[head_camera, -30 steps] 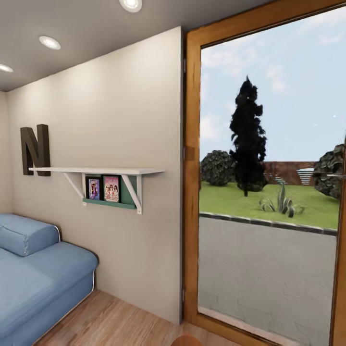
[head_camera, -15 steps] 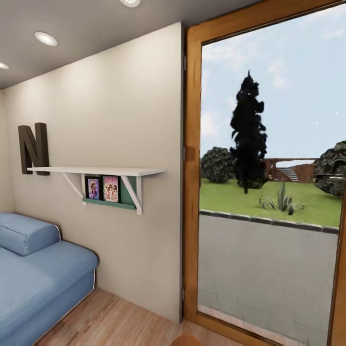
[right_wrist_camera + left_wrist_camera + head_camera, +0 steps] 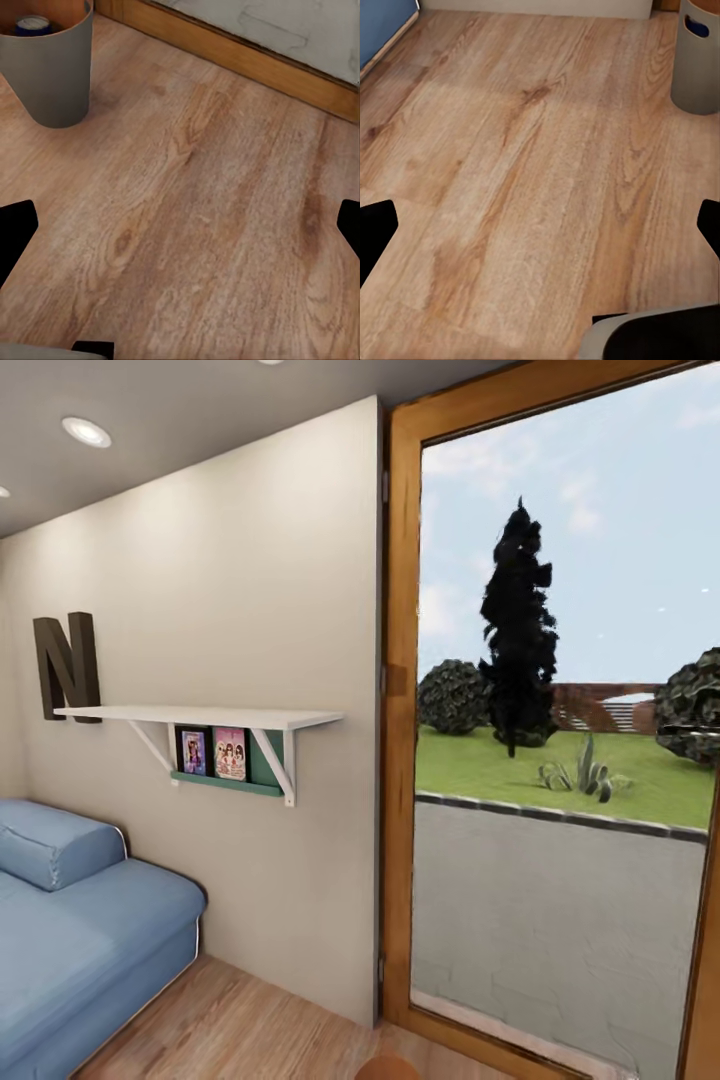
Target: Put the three can of soda from the living room inside the tash can in the kitchen.
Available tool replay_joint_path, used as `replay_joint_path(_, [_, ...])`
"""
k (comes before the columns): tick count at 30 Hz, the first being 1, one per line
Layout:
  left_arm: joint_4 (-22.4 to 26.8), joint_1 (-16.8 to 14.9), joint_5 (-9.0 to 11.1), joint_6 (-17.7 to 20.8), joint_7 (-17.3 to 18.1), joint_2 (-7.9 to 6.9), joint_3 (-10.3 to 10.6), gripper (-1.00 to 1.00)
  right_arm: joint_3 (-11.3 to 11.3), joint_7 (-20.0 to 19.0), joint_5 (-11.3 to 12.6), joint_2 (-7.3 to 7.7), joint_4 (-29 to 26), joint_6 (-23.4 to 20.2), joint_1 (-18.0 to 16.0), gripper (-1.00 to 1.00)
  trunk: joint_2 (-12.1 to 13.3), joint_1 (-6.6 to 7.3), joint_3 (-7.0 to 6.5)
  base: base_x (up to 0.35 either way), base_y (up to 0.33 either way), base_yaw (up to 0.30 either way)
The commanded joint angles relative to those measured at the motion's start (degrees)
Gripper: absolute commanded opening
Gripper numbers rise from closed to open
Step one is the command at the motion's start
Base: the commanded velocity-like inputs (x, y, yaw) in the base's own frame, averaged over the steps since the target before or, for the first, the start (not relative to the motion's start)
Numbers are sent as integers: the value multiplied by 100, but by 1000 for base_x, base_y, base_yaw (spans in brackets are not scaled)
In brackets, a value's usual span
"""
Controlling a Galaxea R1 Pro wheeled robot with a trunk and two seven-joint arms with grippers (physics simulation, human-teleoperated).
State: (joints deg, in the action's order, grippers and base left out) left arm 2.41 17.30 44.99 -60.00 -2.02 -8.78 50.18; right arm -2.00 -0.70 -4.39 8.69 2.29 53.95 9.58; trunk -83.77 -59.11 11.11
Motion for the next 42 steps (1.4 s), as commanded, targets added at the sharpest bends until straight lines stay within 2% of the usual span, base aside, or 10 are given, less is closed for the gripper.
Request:
replay_joint_path(1, [-5,0,-3,0,0,3,0,100,-1,0,0,-1,0,-6,0,100,41,23,-9,0,0,0])
replay_joint_path(9, [-11,1,-2,0,0,11,0,100,5,0,0,-7,0,-39,0,100,362,198,-83,0,0,0])
replay_joint_path(18, [-13,1,29,0,0,16,-42,100,-6,-6,0,-15,0,-388,0,100,723,396,-165,0,0,0])
replay_joint_path(33, [-12,1,45,0,0,-3,-63,100,-26,-9,4,-14,-6,-642,0,100,1324,726,-303,0,0,0])
replay_joint_path(41, [-19,-33,122,0,-23,-14,-136,100,-63,-2,13,-10,-18,-1225,0,100,1645,901,-376,0,0,0])
replay_joint_path(42, [-11,-51,242,347,10,-14,-215,100,-127,-3,14,0,-43,-1517,0,100,1685,923,-385,0,0,0])
